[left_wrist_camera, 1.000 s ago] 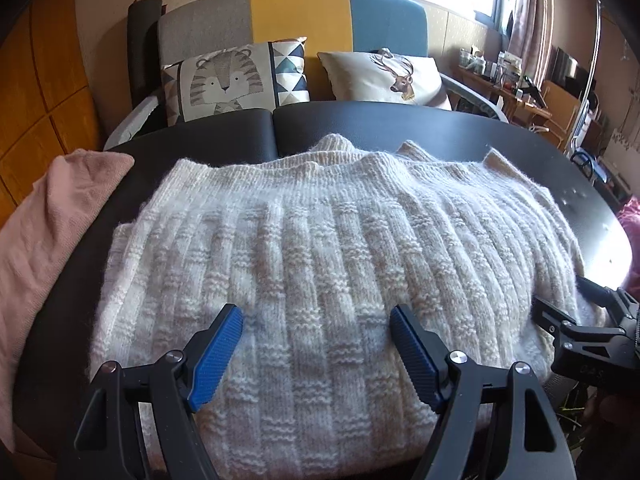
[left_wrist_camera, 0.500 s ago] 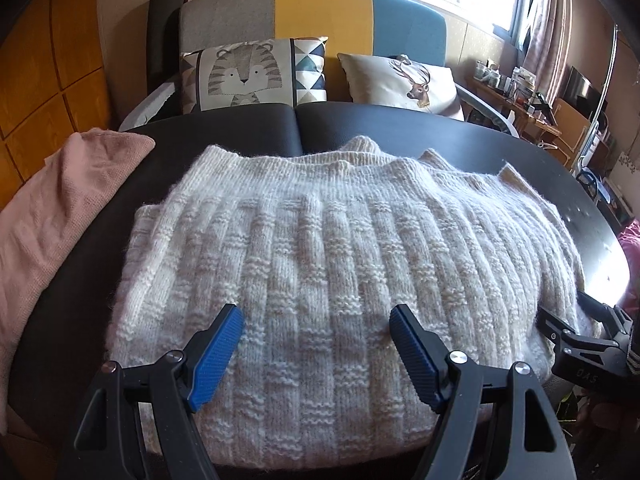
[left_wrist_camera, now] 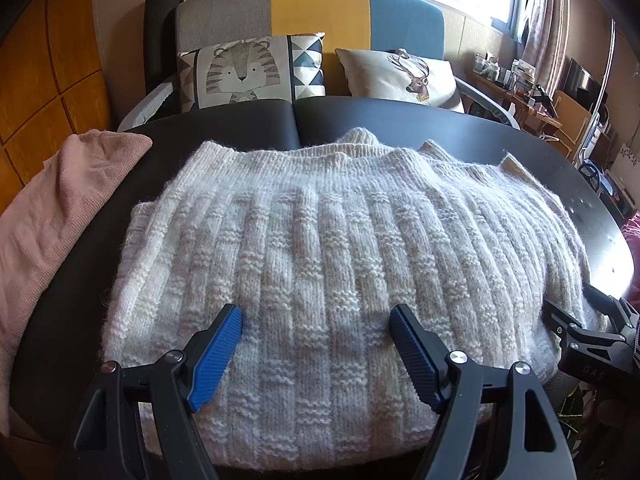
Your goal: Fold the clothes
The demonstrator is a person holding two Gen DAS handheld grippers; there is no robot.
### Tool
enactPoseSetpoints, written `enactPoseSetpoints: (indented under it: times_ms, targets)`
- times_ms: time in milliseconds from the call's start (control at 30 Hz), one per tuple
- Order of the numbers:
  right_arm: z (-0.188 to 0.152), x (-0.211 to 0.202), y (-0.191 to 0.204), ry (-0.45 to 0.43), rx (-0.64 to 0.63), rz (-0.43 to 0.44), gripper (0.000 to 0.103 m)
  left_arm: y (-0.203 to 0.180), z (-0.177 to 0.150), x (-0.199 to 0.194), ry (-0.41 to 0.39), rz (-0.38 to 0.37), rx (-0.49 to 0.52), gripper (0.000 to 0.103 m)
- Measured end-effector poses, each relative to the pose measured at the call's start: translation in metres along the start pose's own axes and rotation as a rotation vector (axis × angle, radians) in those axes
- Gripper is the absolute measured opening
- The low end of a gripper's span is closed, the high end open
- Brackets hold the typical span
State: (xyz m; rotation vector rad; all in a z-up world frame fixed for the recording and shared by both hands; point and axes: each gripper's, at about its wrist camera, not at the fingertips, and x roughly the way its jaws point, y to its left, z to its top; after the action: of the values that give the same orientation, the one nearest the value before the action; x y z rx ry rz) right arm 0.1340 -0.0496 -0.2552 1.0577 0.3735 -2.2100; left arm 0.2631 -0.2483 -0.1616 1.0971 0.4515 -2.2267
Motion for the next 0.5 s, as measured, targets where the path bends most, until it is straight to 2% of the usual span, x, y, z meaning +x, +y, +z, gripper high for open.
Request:
enactPoseSetpoints:
  times_ms: [500]
  targets:
    - [0.0012, -0.0001, -0.0009, 0.003, -0.001, -0.001, 0.103, -0.0017, -0.0024, 0.0009, 0.002, 0.003, 0.003, 0.078]
